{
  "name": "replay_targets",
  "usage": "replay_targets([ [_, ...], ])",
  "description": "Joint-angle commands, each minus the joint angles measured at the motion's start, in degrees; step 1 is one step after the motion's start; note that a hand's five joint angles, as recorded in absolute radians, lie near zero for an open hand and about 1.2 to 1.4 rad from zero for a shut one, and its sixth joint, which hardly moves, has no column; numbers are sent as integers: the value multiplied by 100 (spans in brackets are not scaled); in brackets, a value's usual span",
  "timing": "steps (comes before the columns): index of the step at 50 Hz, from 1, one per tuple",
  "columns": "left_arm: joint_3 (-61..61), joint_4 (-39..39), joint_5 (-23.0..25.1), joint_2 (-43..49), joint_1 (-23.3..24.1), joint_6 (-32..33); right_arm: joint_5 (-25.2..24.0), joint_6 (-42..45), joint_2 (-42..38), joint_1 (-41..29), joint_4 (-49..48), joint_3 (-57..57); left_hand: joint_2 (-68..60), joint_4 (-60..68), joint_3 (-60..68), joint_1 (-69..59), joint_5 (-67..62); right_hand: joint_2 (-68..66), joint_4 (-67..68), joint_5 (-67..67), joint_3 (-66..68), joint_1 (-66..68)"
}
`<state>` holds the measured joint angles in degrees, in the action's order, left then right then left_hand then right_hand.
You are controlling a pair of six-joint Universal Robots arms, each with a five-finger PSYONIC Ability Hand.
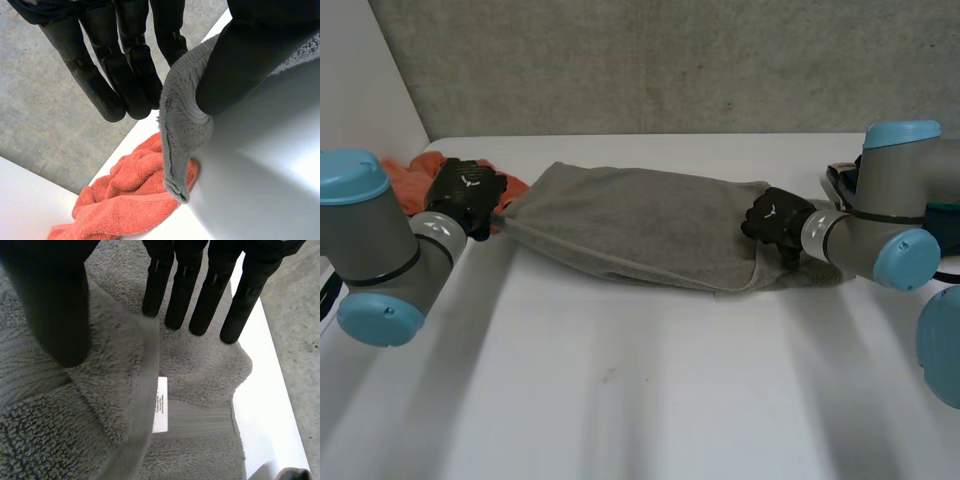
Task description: Fold the laundry.
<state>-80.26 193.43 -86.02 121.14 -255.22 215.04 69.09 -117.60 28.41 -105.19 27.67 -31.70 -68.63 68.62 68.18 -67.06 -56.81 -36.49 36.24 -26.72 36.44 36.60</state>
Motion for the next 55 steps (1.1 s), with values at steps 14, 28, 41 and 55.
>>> replay_targets([
  [14,-718,-1333,-20,-889,-203,819,957,334,2114,525,960,-2197,-1137,1138,1182,-1294,-1319,-4351,4376,-4328,4356,4340],
  [28,-2020,-4006,384,-1910,-186,1708,949,597,4304,1097,617,-5987,-1137,1138,1182,-1294,-1319,-4351,4376,-4328,4356,4340],
  [41,27,-3400,-169,-469,-63,1445,1212,-490,3821,763,-824,-5338,-1137,1138,1182,-1294,-1319,-4351,4376,-4328,4356,4340],
  [55,1627,-3514,-679,489,236,636,606,-2460,4392,930,-930,-5803,-1137,1138,1182,-1294,-1319,1284,-1259,1307,-1280,-1296],
])
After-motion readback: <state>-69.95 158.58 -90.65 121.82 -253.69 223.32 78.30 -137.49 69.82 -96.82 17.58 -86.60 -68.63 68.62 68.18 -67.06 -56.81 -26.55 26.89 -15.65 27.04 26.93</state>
